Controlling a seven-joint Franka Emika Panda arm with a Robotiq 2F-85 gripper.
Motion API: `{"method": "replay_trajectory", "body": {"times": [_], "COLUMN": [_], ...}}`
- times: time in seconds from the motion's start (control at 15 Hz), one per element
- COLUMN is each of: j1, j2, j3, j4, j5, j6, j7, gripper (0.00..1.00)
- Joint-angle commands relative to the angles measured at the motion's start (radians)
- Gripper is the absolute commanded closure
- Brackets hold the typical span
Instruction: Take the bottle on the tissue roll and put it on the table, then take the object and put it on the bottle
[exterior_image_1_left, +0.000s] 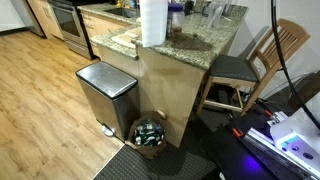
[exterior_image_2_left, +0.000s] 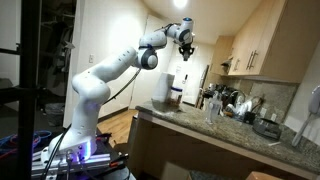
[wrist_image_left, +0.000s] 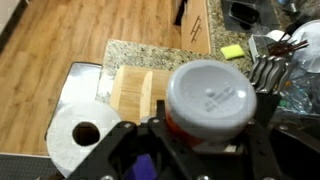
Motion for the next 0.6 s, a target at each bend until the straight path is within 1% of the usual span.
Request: {"method": "replay_trajectory", "body": {"times": [0.0, 0.07, 0.2, 0.27, 0.33, 0.4, 0.53], "j1": [-0.015, -0.019, -0.031, -0.038, -0.020, -0.022, -0.024], "j2": [-0.053, -0.063, -0.080, -0.082, -0.021, -0.027, -0.037], "j3": [-0.009, -0.001, 0.016, 0.019, -0.003, -0.001, 0.003], "j4": [-0.108, -0.126, -0.148, -0.149, -0.066, -0.075, -0.087], "j5": [0.213, 0.269, 0.357, 0.383, 0.331, 0.350, 0.362], "j6": [0.066, 0.059, -0.006, -0.058, -0.001, -0.025, -0.038], "j7": [-0.001, -0.001, -0.001, -0.001, -0.001, -0.001, -0.001], "gripper": [0.75, 0.75, 0.75, 0.75, 0.50, 0.50, 0.50]}}
